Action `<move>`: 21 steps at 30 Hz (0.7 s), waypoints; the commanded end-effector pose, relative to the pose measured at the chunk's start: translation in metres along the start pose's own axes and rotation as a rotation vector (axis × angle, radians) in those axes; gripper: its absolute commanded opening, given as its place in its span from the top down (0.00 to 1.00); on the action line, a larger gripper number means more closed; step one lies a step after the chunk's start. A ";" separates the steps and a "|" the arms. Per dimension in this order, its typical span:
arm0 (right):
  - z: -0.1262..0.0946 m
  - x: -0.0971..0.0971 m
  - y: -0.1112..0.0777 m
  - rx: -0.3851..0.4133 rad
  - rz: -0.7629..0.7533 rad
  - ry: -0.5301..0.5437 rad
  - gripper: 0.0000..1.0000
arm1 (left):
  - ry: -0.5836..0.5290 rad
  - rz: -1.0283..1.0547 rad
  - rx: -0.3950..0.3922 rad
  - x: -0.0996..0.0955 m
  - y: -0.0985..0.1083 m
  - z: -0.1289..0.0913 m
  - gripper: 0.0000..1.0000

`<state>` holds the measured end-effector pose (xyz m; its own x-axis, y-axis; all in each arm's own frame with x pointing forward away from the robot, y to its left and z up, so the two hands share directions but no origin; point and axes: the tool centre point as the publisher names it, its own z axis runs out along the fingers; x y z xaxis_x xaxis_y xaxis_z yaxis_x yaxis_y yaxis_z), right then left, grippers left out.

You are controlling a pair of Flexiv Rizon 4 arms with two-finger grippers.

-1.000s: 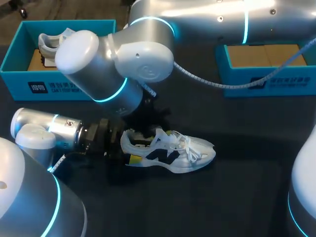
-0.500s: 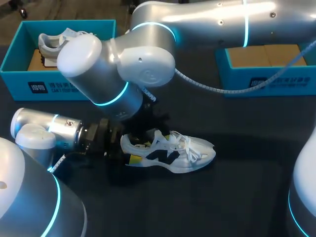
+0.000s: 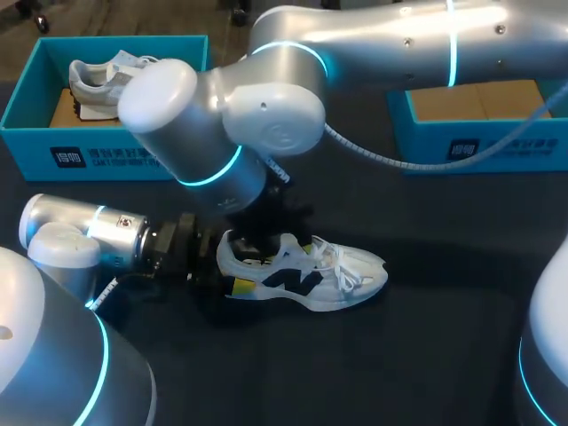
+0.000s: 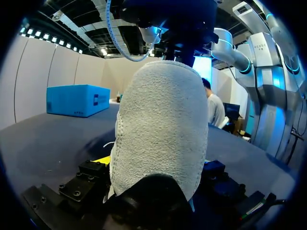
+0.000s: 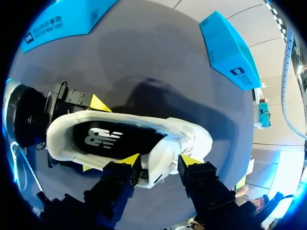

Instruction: Take the shoe out of the shoebox, open the shoe tongue, remove and reinsert the insole, then place the shoe into the shoebox

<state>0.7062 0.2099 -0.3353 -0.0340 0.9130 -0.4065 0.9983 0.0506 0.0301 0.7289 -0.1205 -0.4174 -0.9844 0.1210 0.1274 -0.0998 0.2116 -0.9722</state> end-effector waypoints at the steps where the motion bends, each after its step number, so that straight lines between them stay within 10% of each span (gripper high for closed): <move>1: -0.003 -0.008 -0.005 -0.005 0.322 0.002 0.53 | -0.002 0.000 0.002 -0.003 0.009 0.003 1.00; 5: -0.004 -0.010 -0.006 0.006 0.319 0.003 0.64 | -0.002 0.000 0.002 -0.003 0.009 0.003 1.00; 9: -0.002 -0.010 -0.006 0.023 0.305 0.023 1.00 | -0.002 0.000 0.002 -0.003 0.009 0.003 1.00; 21: -0.004 -0.035 0.000 0.096 0.059 0.164 1.00 | -0.002 0.000 0.002 -0.003 0.009 0.003 1.00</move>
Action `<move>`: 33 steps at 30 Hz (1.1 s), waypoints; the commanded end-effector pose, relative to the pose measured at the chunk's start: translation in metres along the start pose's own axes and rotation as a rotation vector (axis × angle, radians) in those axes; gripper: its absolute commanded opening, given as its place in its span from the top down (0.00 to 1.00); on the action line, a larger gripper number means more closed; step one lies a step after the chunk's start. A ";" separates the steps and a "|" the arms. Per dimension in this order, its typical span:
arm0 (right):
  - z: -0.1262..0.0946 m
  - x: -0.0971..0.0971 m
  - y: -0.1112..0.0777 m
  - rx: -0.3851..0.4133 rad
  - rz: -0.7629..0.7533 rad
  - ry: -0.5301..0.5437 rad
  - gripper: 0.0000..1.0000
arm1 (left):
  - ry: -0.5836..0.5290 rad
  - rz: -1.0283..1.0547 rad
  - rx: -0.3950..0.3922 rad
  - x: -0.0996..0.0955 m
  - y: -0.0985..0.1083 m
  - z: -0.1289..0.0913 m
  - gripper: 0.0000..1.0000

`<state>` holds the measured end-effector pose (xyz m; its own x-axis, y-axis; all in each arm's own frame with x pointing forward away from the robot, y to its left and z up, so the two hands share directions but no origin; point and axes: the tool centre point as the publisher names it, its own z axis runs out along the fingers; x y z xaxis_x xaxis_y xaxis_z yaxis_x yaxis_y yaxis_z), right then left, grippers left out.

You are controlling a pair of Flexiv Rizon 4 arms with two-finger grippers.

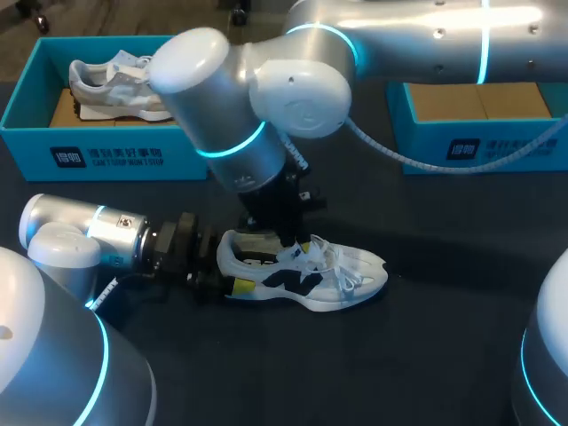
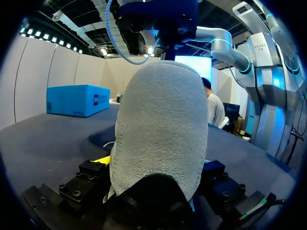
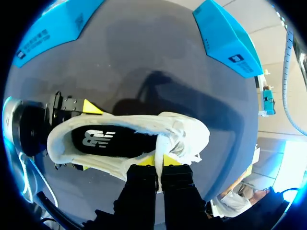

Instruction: Take the shoe out of the shoebox, open the shoe tongue, remove and reinsert the insole, then place the shoe into the shoebox

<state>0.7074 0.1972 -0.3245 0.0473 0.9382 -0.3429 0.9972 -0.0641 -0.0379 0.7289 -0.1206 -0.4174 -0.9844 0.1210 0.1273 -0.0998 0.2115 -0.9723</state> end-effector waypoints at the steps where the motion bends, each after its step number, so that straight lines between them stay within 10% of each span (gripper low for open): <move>1: -0.001 -0.022 0.001 -0.002 -0.057 0.105 1.00 | -0.002 0.000 0.002 -0.003 0.009 0.003 1.00; 13: -0.007 -0.055 -0.001 -0.089 -0.335 0.272 1.00 | -0.002 0.000 0.002 -0.003 0.009 0.003 1.00; 33: 0.045 -0.082 -0.002 -0.100 -0.283 0.622 1.00 | -0.002 0.000 0.002 -0.003 0.009 0.003 1.00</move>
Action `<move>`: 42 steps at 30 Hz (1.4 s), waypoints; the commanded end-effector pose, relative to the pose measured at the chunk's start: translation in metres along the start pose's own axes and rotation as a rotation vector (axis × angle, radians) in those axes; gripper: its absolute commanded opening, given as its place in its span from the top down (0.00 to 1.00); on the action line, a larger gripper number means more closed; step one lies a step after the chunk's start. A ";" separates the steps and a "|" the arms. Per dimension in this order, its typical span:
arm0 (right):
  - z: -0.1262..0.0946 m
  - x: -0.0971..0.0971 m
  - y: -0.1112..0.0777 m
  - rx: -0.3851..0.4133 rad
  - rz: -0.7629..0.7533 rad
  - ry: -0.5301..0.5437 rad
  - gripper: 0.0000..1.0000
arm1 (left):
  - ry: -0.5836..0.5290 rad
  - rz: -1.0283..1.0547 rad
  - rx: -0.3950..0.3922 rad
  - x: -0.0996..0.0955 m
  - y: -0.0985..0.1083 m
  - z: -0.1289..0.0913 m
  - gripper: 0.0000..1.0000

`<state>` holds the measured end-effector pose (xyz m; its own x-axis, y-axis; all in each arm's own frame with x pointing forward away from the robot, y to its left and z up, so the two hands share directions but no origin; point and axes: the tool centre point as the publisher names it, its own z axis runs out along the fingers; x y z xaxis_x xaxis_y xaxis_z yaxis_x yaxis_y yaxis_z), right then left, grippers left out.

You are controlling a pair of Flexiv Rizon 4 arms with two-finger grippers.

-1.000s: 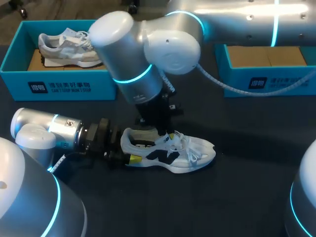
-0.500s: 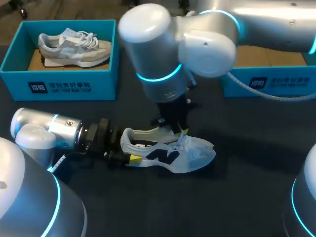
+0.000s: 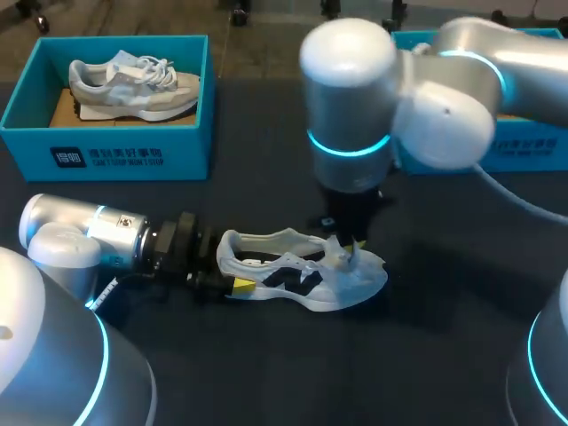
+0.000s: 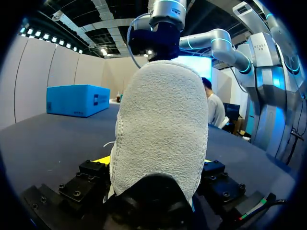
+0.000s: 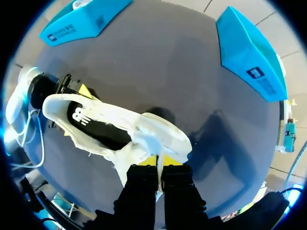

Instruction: Take the shoe out of the shoebox, open the shoe tongue, remove and reinsert the insole, then place the shoe into the shoebox

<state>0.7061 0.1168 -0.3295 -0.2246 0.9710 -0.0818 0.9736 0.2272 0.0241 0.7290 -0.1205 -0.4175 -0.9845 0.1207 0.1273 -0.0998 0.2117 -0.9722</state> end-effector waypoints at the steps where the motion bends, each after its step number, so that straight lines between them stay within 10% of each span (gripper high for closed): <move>1: 0.013 -0.011 -0.010 -0.034 0.011 0.371 1.00 | -0.001 0.000 0.002 -0.003 0.009 0.003 1.00; 18: 0.037 -0.033 -0.022 -0.026 0.128 0.460 0.62 | -0.001 0.000 0.002 -0.003 0.009 0.003 1.00; 42: -0.105 0.016 -0.003 -0.067 -0.059 0.034 0.57 | -0.001 0.000 0.002 -0.003 0.009 0.003 1.00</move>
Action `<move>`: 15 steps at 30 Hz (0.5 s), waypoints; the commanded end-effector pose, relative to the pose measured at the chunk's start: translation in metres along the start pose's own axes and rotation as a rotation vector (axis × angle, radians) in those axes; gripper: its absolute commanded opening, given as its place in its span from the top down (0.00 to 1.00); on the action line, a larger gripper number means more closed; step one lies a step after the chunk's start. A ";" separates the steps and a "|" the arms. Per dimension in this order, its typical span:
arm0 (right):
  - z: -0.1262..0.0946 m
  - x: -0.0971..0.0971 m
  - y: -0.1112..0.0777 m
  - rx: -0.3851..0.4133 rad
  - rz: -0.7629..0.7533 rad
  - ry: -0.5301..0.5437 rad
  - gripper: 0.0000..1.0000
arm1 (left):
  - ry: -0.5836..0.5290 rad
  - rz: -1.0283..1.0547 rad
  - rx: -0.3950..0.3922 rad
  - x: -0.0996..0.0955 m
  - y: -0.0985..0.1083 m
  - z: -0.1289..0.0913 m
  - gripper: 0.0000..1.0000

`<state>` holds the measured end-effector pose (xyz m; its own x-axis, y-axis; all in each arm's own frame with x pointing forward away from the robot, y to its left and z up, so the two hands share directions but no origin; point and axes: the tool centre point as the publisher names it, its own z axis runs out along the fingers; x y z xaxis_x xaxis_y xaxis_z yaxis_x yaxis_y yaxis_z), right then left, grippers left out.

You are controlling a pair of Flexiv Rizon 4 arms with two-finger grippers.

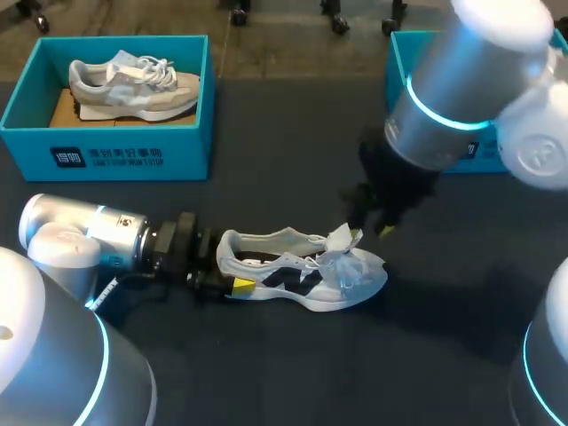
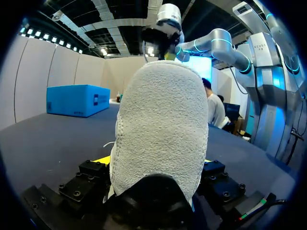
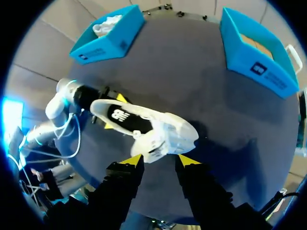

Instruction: Take the shoe out of the shoebox, open the shoe tongue, remove and reinsert the insole, then place the shoe into the shoebox

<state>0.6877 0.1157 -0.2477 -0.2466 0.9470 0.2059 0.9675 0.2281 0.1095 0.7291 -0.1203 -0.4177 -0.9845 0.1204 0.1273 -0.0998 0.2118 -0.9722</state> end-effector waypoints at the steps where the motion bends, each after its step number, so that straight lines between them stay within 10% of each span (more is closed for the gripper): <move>1: -0.018 0.032 0.017 0.029 -0.091 -0.266 0.58 | -0.001 0.000 0.002 -0.002 0.009 0.003 1.00; 6: -0.019 0.060 0.028 0.038 -0.294 -0.303 1.00 | -0.001 0.000 0.002 -0.002 0.009 0.003 1.00; 15: -0.004 0.092 0.024 -0.006 -0.821 -0.199 1.00 | -0.001 0.000 0.002 -0.002 0.009 0.003 1.00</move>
<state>0.6872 0.1872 -0.2135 -0.6741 0.7386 -0.0102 0.7283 0.6669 0.1576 0.7291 -0.1204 -0.4176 -0.9845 0.1206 0.1273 -0.0998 0.2115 -0.9723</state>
